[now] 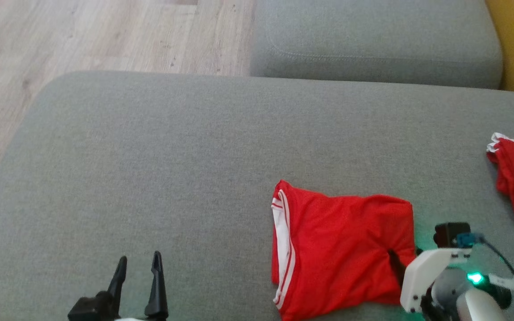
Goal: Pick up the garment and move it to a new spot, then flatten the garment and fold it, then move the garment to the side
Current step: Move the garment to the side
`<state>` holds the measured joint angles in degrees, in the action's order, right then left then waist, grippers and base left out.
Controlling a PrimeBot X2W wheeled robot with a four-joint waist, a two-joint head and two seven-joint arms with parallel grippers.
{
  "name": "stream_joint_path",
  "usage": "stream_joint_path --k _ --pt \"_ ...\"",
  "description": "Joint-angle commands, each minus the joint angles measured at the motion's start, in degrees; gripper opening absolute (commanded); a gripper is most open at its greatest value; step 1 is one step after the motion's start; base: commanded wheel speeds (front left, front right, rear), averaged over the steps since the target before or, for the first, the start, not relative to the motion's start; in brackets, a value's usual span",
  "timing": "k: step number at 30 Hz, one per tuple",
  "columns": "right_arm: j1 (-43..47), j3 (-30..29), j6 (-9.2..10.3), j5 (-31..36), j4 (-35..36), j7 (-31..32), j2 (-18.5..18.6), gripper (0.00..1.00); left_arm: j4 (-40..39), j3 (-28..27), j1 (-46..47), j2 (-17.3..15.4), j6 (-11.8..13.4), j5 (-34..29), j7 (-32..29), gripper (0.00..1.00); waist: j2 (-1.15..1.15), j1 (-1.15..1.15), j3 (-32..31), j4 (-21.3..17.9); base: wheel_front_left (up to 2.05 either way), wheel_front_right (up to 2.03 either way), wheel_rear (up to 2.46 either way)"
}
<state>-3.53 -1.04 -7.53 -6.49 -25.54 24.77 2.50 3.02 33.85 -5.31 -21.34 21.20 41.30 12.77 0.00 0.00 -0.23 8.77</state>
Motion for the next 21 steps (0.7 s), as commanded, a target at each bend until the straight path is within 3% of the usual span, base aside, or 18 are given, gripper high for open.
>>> stream_joint_path --k 1,2,3,4,11,17,21 --pt "-3.71 1.83 0.04 -2.00 0.61 0.66 0.38 0.66 -1.52 -2.51 1.65 -1.15 0.29 0.25 0.93 1.00 0.00 0.00 0.74 0.49 0.00 0.00 0.00" --pt "-4.06 2.26 0.04 -2.77 0.19 0.87 0.38 0.33 -1.52 -2.60 1.67 -1.18 0.27 0.24 0.98 1.00 0.00 0.00 0.99 0.55 0.00 0.00 0.00" --pt "-4.39 2.62 0.04 -3.17 -0.08 0.92 0.38 0.12 -1.55 -2.71 1.70 -1.21 0.28 0.22 1.03 1.00 0.00 0.00 1.25 0.53 0.00 0.00 0.00" --pt "-4.72 2.90 0.04 -3.49 -0.20 0.68 0.38 0.00 -1.57 -2.84 1.70 -1.25 0.27 0.21 1.09 1.00 0.00 0.00 1.47 0.45 0.00 0.00 0.00" --pt "-8.23 1.97 0.04 -2.11 1.83 -3.70 0.41 0.00 -2.17 -3.33 2.89 -1.48 0.25 -0.83 1.43 1.00 0.00 0.00 3.56 -3.39 0.00 0.00 0.00" --pt "-10.68 0.47 0.04 -0.38 6.39 -4.36 2.47 0.00 -3.39 -3.25 4.21 -1.26 0.38 -1.95 1.60 1.00 0.00 0.00 5.56 -9.69 0.00 0.00 0.00" --pt "-11.85 -0.81 0.04 0.12 10.76 -4.02 4.27 0.00 -4.05 -2.66 5.46 -0.96 0.26 -2.73 1.51 1.00 0.00 0.00 7.70 -15.94 0.00 0.00 0.00"
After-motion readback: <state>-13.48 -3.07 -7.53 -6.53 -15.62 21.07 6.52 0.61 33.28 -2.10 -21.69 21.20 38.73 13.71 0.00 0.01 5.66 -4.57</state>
